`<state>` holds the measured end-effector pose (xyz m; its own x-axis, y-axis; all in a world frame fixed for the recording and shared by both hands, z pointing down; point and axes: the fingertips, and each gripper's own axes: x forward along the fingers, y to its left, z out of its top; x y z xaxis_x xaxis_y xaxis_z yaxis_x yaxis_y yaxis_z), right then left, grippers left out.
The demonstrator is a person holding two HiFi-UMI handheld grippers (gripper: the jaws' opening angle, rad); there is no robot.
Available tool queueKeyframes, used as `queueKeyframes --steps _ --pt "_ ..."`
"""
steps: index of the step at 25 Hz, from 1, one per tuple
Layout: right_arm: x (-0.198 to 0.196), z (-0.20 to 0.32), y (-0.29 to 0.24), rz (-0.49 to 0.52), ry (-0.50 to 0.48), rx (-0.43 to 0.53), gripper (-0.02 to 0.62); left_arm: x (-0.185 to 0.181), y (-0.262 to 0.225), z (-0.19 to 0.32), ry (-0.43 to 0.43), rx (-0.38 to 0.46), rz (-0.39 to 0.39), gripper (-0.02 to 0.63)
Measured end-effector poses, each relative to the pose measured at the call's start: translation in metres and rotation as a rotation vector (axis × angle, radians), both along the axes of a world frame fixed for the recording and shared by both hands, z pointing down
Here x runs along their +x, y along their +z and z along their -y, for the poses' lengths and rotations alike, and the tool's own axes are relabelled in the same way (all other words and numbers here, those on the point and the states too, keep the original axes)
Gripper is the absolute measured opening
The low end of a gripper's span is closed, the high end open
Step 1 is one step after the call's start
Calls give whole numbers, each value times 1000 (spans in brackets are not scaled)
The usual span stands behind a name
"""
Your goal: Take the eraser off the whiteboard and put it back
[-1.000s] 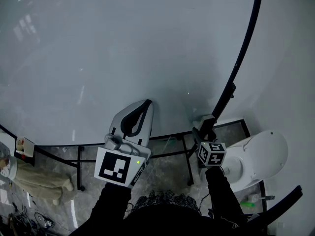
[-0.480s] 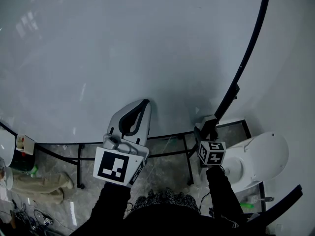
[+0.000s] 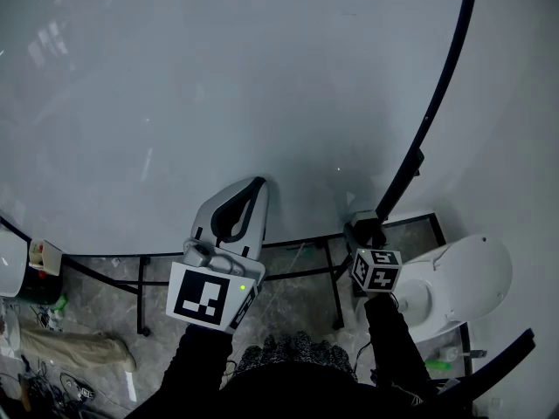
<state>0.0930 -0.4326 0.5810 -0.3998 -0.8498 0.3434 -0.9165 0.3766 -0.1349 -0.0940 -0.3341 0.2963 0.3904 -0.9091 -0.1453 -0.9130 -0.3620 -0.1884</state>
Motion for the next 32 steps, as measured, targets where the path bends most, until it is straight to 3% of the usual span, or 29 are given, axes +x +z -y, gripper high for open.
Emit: queueKeyframes --steps 11,23,26,32 --pt "3 -16 -18 -13 -16 50 278 4 2 -4 21 -2 -12 5" --pt "10 -49 -71 -27 -23 138 276 16 11 -8 55 -9 -21 5" --pt "16 -59 -87 -66 2 187 217 21 14 -12 72 -17 -23 5" --pt "26 -67 -118 -41 44 250 100 30 29 -9 97 -40 -23 5"
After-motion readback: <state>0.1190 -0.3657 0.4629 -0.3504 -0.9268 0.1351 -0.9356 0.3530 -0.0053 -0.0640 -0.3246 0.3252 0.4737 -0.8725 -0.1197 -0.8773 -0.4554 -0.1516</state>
